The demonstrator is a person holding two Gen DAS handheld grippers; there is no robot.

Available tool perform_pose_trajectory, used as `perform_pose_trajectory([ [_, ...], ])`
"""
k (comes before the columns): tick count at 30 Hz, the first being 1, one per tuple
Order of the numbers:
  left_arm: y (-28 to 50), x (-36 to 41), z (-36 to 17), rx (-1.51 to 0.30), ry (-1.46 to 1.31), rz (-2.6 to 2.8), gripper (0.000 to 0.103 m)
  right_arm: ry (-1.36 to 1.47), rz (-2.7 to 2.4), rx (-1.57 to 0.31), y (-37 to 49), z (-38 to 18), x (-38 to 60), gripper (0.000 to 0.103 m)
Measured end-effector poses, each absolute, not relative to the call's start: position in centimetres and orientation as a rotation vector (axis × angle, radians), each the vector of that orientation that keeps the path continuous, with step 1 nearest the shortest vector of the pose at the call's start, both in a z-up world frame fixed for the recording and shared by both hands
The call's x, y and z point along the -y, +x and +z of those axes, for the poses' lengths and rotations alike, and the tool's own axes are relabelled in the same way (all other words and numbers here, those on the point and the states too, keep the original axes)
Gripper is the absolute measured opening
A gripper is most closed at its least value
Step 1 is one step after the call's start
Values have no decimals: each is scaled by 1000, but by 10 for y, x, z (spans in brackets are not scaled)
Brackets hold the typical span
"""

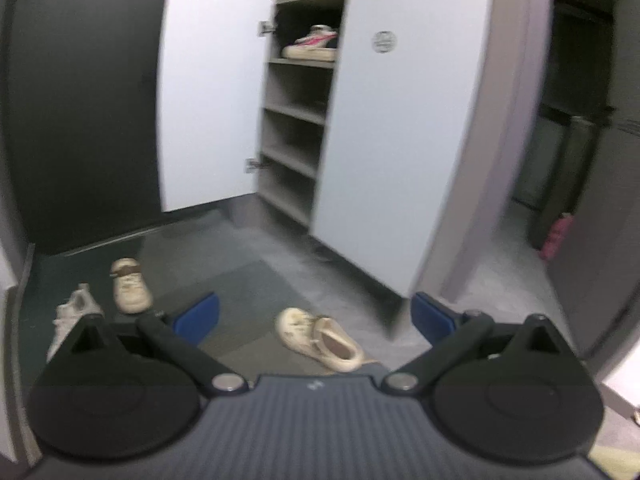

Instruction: Organize scattered shoes

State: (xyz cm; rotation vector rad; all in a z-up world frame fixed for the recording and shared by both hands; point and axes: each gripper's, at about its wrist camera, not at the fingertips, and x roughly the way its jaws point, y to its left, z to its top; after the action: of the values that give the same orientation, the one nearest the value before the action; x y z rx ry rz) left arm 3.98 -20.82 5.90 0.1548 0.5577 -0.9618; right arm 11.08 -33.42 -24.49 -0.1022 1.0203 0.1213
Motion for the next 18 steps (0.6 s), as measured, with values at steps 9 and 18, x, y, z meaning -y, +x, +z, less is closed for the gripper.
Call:
perform_pose_trajectory([
  [9,34,237,43,-617,198,-1038,103,-358,245,-1131,190,-341,339,103],
  [18,54,262,33,-680,156,-1038,103,-347,259,-1196,225,-385,367,103],
])
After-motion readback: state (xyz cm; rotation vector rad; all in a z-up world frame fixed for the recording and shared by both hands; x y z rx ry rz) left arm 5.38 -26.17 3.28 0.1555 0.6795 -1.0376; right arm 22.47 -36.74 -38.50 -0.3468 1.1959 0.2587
